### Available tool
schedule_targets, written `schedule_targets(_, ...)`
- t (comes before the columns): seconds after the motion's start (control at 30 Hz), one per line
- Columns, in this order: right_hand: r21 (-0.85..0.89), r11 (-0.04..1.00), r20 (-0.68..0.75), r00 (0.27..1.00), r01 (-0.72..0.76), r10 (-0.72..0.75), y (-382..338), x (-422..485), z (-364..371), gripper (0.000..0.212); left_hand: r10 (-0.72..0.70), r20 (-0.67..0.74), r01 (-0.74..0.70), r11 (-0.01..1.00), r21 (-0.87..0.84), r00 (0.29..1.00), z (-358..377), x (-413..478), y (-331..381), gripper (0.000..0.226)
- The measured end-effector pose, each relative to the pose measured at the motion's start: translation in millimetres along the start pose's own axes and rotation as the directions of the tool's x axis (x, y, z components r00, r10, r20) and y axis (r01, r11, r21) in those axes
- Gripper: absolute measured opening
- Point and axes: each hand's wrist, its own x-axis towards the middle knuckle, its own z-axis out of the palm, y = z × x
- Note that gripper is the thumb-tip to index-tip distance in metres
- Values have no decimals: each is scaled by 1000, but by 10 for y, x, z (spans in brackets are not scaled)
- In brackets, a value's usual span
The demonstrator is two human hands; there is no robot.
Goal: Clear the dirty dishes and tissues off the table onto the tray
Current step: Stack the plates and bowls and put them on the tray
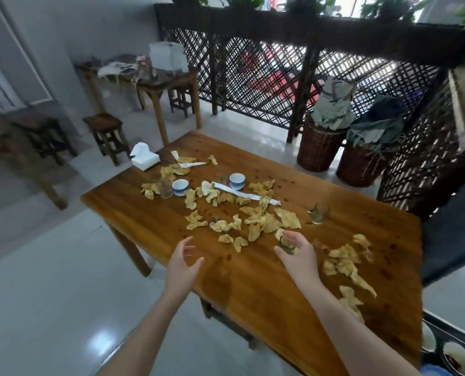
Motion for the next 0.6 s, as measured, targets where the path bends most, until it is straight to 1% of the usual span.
schedule_targets(0.07,-18,1000,29,1000,1,-1,-82,148,239,42,-15,-21,15,1000,2,1000,-130,218,-126,56)
schedule_targets(0.27,13,1000,109,994,8,-9,-269,732,825,45,-57,-31,56,998,-21,998,-290,963,-400,57)
schedule_targets(0.33,15,1000,111,994,0,-1,-298,970,1011,46,-82,-25,81,996,-30,996,-270,1238,-450,57)
schedule_targets(0.5,-5,997,104,992,-73,73,-345,1496,1386,45,-139,25,139,990,-21,990,-208,1877,-500,57)
schedule_targets(0.6,21,996,110,991,-84,82,-364,1791,1519,42,-144,47,145,989,-19,989,-192,2287,-534,55)
